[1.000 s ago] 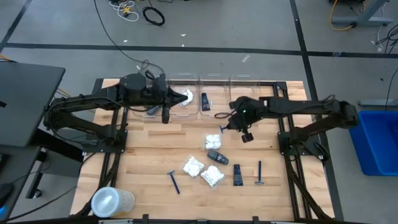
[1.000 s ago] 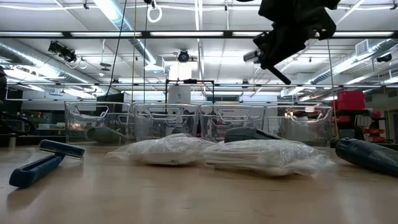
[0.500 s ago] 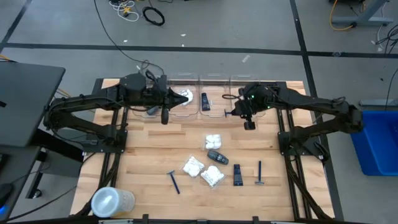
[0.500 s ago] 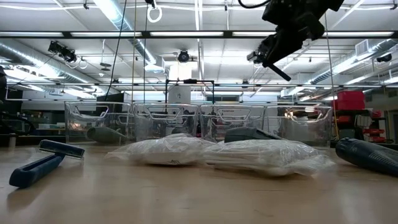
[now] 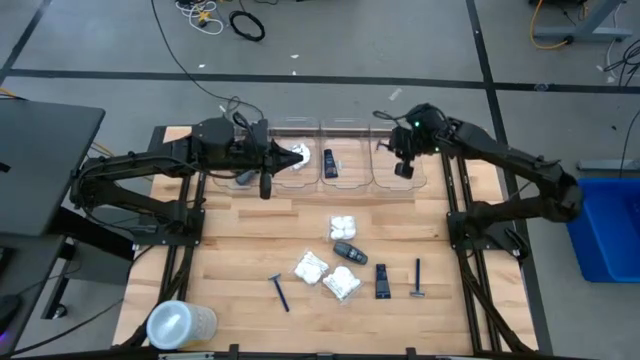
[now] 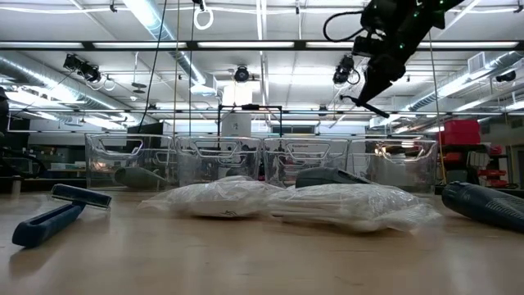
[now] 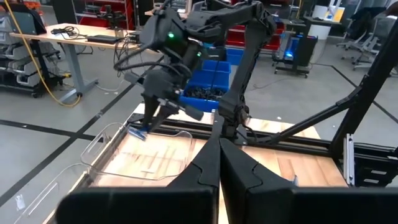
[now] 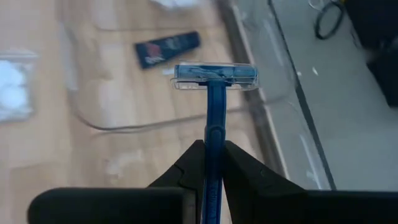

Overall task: Pick & Place Travel size toiletries
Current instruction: Put the top blue razor into the right transparent bin

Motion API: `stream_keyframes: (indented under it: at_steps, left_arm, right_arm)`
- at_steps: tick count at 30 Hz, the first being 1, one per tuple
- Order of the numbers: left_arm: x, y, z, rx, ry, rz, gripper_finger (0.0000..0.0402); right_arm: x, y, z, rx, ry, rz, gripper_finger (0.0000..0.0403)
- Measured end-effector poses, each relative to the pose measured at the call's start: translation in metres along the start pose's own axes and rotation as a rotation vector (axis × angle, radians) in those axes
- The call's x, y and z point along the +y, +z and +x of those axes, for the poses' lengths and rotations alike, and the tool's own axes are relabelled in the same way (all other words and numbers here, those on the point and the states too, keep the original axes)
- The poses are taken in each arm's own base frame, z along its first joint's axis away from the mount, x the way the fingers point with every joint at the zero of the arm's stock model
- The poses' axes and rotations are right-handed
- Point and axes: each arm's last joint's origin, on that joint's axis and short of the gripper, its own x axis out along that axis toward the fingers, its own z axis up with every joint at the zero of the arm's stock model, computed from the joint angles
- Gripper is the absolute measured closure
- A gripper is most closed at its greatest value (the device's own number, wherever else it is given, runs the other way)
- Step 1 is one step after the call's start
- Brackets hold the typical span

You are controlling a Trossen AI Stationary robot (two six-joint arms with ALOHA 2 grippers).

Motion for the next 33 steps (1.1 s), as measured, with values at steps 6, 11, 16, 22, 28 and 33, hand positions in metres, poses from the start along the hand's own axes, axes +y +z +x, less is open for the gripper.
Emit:
stream_keyframes:
  at_steps: [6,11,16,22,28,33]
  left_arm:
    - [0.001,0.000,0.000,-0.004,0.051,-0.016,0.0396]
    - [0.001,0.000,0.000,-0.004,0.051,-0.010,0.0398]
    - [0.001,0.000,0.000,-0.003,0.051,-0.006,0.0394]
    - [0.002,0.000,0.000,-0.005,0.076,-0.006,0.0397]
    - [0.002,0.000,0.000,-0.005,0.077,0.003,0.0395]
    - [0.002,0.000,0.000,-0.005,0.077,0.004,0.0396]
  right_arm:
    - [-0.019,-0.010,-0.001,0.023,-0.054,0.111,0.0354]
    - [-0.029,-0.017,0.007,0.053,-0.070,0.272,0.0354]
    - [-0.029,-0.026,0.030,0.102,-0.049,0.371,0.0354]
    - [-0.024,-0.039,0.055,0.164,-0.026,0.411,0.0354]
    - [-0.019,-0.049,0.066,0.190,-0.015,0.413,0.0354]
    - [-0.018,-0.050,0.067,0.193,-0.015,0.413,0.0354]
